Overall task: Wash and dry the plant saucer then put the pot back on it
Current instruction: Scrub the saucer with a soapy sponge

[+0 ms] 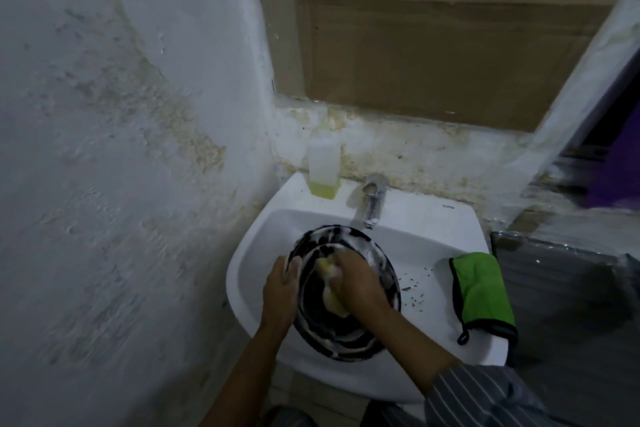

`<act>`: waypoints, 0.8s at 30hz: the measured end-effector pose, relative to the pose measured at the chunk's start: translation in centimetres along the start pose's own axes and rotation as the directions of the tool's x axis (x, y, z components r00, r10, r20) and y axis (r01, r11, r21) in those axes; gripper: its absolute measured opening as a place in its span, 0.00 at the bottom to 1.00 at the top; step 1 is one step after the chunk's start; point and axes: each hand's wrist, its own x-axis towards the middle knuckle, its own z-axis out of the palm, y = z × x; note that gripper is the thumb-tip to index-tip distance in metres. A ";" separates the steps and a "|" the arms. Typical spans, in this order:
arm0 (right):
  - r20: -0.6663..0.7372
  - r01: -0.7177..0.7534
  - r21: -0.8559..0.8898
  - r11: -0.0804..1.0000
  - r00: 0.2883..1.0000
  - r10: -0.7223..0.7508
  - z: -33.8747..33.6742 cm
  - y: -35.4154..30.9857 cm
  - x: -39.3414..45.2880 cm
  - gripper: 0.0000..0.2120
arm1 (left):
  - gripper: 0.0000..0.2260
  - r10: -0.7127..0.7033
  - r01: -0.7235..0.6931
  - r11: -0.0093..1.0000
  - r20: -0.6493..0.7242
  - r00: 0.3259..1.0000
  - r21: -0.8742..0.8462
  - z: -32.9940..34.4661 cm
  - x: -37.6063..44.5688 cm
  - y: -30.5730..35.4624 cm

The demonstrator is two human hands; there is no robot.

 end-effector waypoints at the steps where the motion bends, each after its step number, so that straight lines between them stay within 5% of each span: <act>1: 0.041 0.078 0.018 0.997 0.996 -0.079 0.5 -0.8 -0.5 0.18 | 0.07 0.005 -0.005 1.000 -0.027 1.000 -0.005 -0.1 0.3 0.0; 3: 0.131 0.243 -0.001 0.970 0.962 -0.241 1.4 -1.6 -1.9 0.17 | 0.08 0.012 -0.014 0.999 -0.078 0.997 -0.029 -0.3 0.7 0.0; 5: 0.220 0.279 -0.088 0.956 0.942 -0.254 1.1 -0.8 -2.6 0.19 | 0.10 0.001 -0.005 0.999 -0.114 0.993 -0.038 -0.5 0.9 -0.1; 11: 0.062 0.002 -0.187 0.982 0.998 0.010 -2.3 4.3 -1.4 0.12 | 0.11 -0.060 0.059 0.998 -0.132 0.989 -0.010 -0.4 0.7 -1.2; 14: 0.003 0.016 -0.115 0.993 1.000 -0.016 -0.2 2.1 -1.9 0.13 | 0.14 -0.070 0.070 0.998 -0.119 0.990 -0.004 0.7 0.8 -1.5; 18: 0.131 0.172 -0.150 0.974 0.980 -0.152 3.5 -0.6 -3.1 0.19 | 0.11 -0.149 0.141 0.986 -0.085 0.985 -0.090 1.7 1.0 -2.4; 24: 0.021 -0.084 -0.243 0.966 0.996 0.091 -0.8 4.2 -2.0 0.20 | 0.11 -0.222 0.216 0.974 -0.090 0.971 -0.067 1.5 0.9 -3.8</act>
